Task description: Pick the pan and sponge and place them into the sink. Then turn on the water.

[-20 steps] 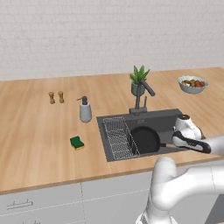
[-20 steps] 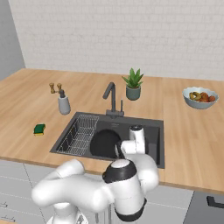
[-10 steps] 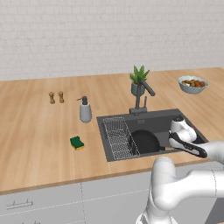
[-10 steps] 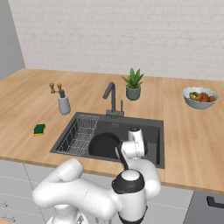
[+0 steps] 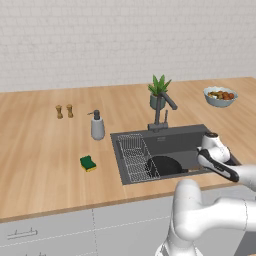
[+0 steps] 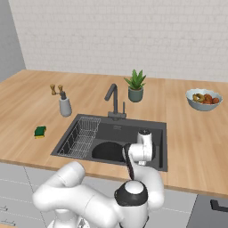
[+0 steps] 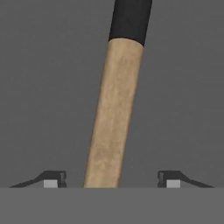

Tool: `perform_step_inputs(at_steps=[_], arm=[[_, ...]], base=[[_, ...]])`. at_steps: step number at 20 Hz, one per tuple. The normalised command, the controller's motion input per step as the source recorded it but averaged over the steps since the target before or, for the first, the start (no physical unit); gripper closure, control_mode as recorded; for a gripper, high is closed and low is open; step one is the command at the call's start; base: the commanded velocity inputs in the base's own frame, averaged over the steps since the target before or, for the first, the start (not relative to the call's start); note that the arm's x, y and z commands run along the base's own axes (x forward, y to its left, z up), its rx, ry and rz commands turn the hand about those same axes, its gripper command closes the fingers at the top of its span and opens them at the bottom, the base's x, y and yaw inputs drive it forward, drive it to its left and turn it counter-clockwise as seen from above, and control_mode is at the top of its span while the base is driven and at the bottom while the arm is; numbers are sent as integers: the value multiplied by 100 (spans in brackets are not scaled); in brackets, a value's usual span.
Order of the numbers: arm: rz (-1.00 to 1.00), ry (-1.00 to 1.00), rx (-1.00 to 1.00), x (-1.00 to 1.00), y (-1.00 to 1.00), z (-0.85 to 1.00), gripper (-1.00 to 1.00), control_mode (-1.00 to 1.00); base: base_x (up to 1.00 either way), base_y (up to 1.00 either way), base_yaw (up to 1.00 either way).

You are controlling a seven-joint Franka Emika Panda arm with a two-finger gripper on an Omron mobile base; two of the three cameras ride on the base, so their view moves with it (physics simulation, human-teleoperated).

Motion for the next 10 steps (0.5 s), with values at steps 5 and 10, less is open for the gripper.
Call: perform_step_inputs(at_steps=[5,10], arm=[[0,0,2,8,5,74,-100,-100],[0,1,0,3,8,100,-100,-100]], base=[[0,0,0],[0,0,0]])
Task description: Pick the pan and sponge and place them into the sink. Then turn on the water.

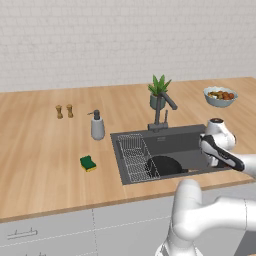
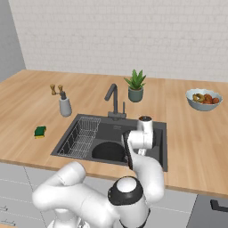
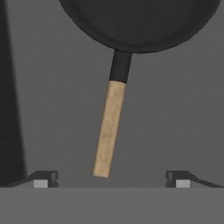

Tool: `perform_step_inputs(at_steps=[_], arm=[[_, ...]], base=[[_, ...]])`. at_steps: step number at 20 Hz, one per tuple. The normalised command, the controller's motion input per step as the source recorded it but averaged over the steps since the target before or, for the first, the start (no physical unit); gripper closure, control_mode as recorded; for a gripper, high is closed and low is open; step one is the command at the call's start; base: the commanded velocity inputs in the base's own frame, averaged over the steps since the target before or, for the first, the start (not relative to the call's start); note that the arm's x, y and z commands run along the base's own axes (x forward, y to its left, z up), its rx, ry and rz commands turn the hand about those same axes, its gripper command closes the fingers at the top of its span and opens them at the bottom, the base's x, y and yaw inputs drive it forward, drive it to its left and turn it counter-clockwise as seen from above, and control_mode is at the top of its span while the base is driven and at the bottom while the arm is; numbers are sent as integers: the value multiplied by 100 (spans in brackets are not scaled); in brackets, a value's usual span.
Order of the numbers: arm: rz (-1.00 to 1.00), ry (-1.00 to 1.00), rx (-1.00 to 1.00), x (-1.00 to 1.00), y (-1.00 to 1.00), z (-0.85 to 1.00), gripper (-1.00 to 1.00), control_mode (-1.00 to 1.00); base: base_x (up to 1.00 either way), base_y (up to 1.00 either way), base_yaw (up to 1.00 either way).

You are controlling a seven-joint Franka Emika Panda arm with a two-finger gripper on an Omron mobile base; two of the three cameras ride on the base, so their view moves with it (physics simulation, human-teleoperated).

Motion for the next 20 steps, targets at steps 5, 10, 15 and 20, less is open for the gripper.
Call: perform_step_inputs(at_steps=[5,10,15,20], arm=[[-9,-16,6,0,4,100,-100,-100],[-16,-36,12,-31,0,100,-100,-100],[-23,-23,9,-58,6,100,-100,-100],[-41,-9,0,-69,33,87,-100,-100]], base=[[0,0,0],[0,0,0],[0,0,0],[0,0,0]])
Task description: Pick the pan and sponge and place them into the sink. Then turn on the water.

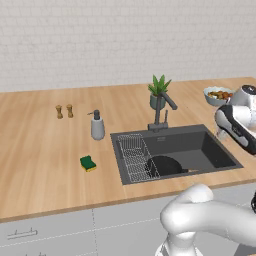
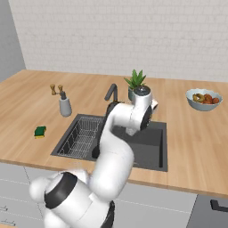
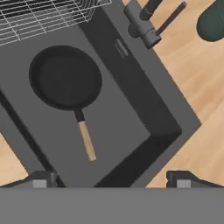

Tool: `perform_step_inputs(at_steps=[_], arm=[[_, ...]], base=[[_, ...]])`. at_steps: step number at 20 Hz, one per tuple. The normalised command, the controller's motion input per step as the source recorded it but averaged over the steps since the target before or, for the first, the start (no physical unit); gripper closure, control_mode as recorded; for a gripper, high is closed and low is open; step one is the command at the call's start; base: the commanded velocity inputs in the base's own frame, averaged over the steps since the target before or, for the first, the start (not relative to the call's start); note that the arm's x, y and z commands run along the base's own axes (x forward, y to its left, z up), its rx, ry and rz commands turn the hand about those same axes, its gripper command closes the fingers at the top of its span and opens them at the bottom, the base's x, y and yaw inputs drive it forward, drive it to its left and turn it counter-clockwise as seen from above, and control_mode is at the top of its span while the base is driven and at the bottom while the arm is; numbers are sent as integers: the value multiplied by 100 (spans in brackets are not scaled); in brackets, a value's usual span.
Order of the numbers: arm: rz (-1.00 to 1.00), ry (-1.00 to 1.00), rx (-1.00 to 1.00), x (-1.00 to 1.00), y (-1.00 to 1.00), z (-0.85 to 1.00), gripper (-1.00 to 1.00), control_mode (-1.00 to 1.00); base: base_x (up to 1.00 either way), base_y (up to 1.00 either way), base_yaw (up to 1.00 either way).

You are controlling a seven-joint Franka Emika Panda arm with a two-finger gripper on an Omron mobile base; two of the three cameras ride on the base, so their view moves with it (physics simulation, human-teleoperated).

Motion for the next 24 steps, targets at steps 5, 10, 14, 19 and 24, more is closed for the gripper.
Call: perform_step_inputs(at_steps=[5,10,14,19,24], arm=[[-51,-1,3,-75,55,50,-100,-100],[-52,0,9,-80,69,6,-100,-100],[-31,0,19,-78,53,0,-100,-100],[-14,-2,26,-51,77,0,-100,-100],[-19,-10,18,-39,100,0,-100,-100]], base=[[0,0,0],[0,0,0],[0,0,0],[0,0,0],[0,0,0]])
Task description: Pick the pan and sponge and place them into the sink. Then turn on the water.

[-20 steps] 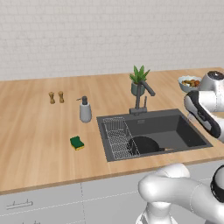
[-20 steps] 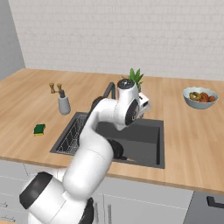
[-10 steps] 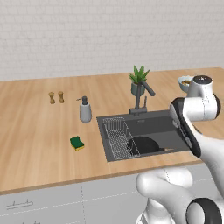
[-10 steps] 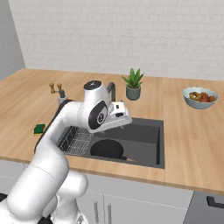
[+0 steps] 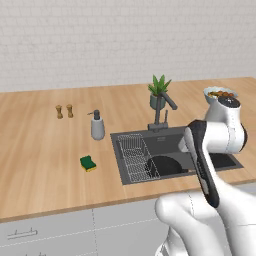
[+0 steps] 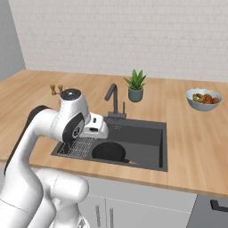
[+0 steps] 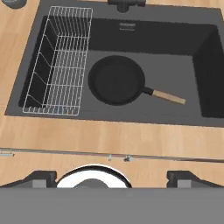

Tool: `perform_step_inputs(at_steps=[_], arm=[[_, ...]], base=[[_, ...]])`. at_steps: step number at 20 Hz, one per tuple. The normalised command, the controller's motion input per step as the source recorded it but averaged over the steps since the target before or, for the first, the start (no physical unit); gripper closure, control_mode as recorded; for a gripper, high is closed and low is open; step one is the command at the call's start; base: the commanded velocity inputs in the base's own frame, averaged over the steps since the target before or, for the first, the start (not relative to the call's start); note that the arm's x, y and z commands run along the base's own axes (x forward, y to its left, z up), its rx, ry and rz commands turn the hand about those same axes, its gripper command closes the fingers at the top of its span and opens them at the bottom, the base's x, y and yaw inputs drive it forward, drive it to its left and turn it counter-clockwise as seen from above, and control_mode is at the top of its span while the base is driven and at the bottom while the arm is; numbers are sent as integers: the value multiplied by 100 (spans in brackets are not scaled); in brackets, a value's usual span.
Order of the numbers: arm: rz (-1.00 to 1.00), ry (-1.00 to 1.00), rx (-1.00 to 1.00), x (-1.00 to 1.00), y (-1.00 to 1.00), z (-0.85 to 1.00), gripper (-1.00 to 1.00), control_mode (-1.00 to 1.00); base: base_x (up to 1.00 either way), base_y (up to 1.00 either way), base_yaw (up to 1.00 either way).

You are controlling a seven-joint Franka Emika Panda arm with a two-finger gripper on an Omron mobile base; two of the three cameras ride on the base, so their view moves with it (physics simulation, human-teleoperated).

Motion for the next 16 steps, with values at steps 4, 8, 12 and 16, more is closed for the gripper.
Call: perform_step_inputs(at_steps=[4,8,12,16], arm=[[-13,-17,-3,-13,100,8,-100,-100],[-3,-7,-9,1,100,1,-100,-100],[0,0,-12,31,100,0,-100,-100],[5,8,-4,51,100,7,-100,-100]], base=[[0,0,0],[0,0,0],[0,0,0],[0,0,0]])
